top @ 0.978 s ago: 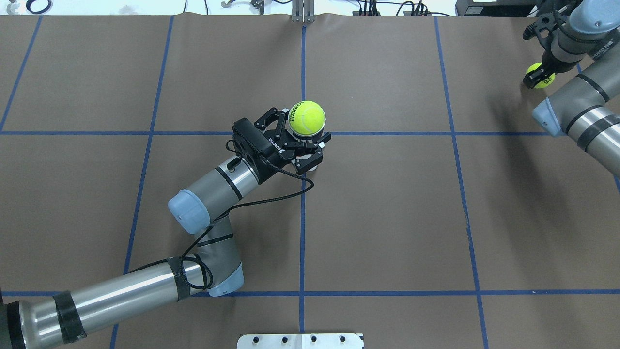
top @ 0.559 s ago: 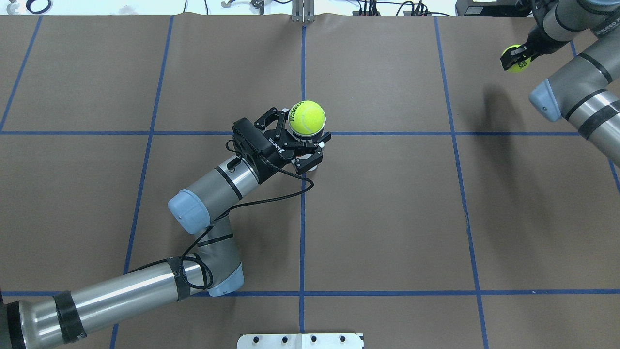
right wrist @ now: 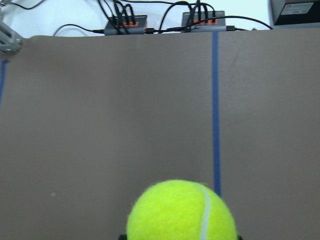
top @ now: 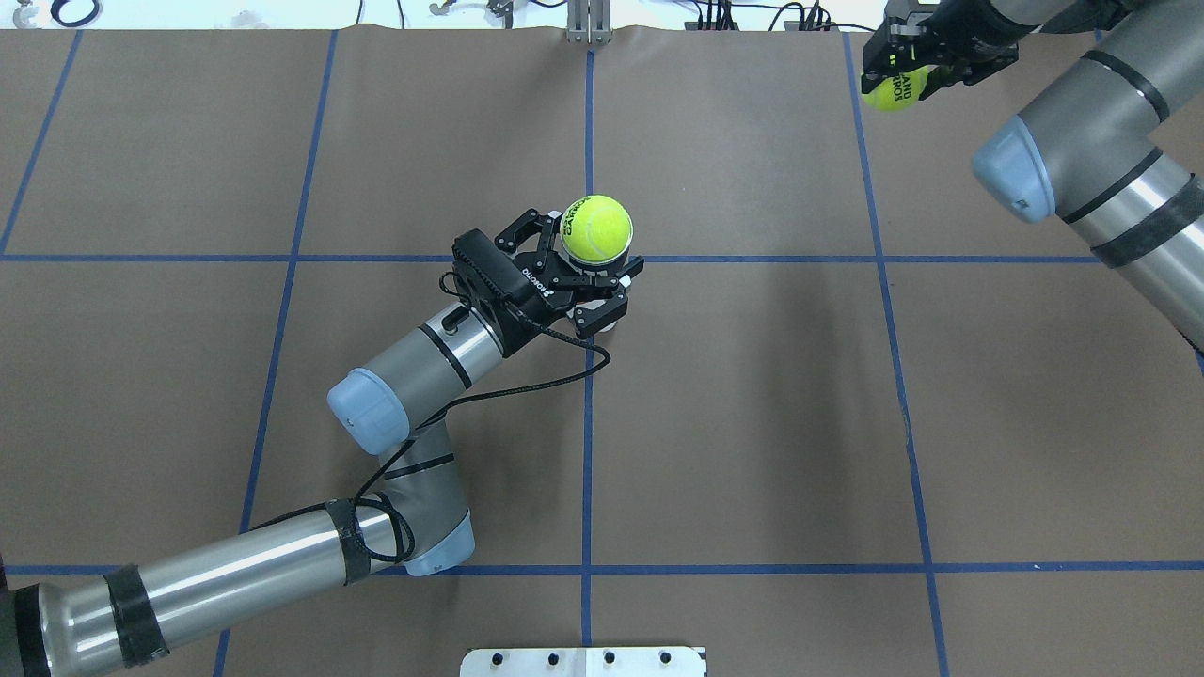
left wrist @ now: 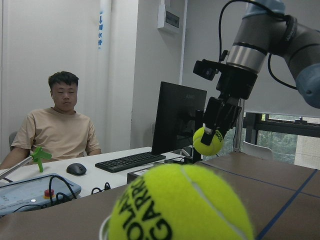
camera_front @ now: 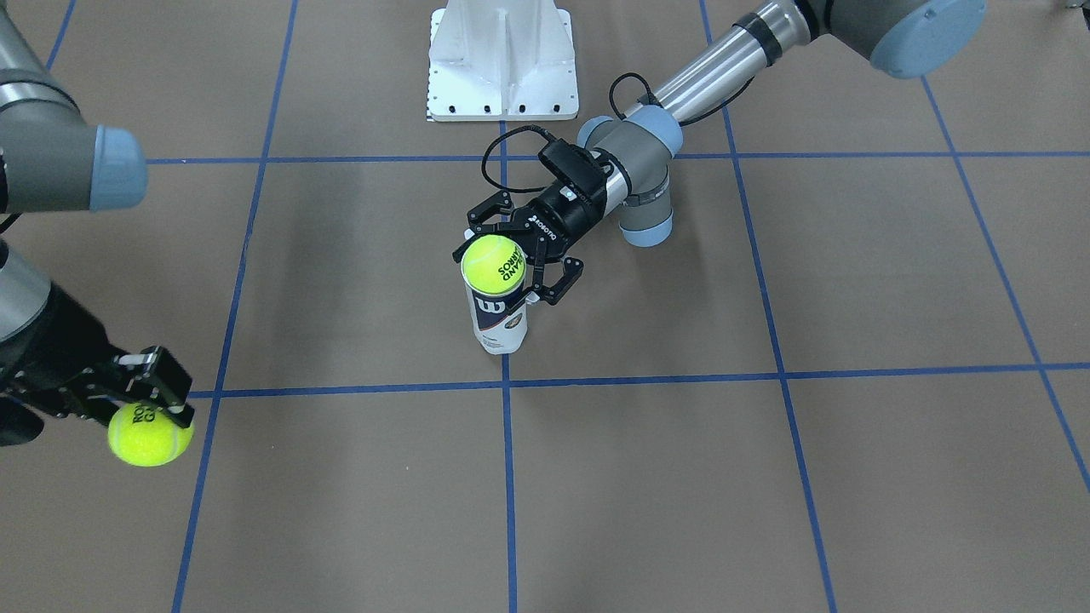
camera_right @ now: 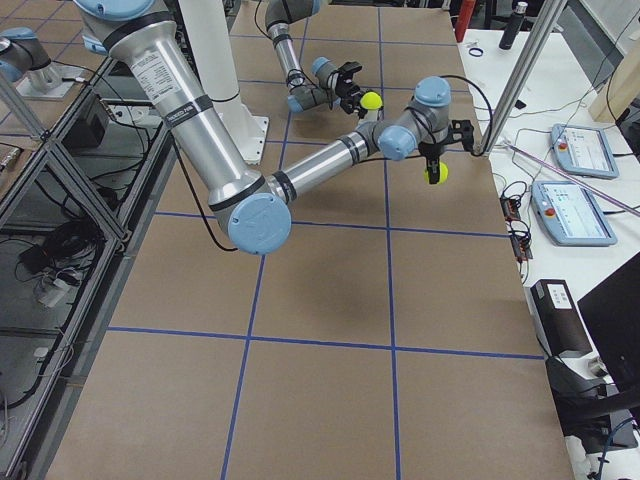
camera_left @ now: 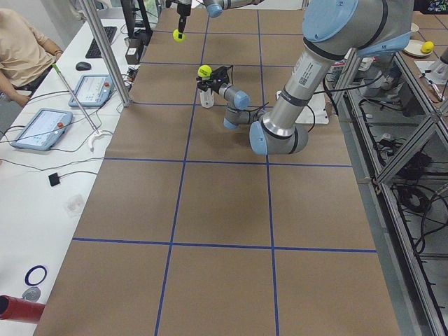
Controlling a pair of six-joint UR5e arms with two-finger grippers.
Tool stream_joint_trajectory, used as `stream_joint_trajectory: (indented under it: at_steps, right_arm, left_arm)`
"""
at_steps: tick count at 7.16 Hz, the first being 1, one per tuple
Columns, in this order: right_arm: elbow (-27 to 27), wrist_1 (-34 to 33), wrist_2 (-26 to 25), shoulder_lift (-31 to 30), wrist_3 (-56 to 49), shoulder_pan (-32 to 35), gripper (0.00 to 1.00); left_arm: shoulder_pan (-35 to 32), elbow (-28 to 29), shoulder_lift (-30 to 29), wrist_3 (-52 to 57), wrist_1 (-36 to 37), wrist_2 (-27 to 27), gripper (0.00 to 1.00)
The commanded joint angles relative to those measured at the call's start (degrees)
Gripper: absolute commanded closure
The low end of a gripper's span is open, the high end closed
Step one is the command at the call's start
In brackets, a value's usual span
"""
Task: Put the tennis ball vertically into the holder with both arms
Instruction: 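Carry the second ball with the right gripper over the can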
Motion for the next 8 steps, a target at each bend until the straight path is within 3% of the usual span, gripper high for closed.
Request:
stream_joint_trajectory:
  at_steps: [1, 4, 6, 8]
  right_arm:
    - [9.98, -16.15, -0.43, 8.16, 10.34, -4.48, 1.0]
    - [10.27, -27.07, -8.66, 20.39, 20.91, -15.09, 1.0]
    - [9.74, -28.24, -14.39, 21.39, 24.45, -20.99, 1.0]
    - [8.26, -28.25, -16.68, 21.47, 24.36, -23.82, 1.0]
  left_arm:
    - [0.0, -0.04, -0.01, 0.0, 0.12, 0.01, 0.02]
    - [0.09, 0.05, -0.01, 0.0, 0.03, 0.01, 0.02]
    - [0.09, 0.05, -0.01, 0.0, 0.03, 0.01, 0.02]
    - [0.09, 0.05, 0.08, 0.0, 0.03, 0.01, 0.02]
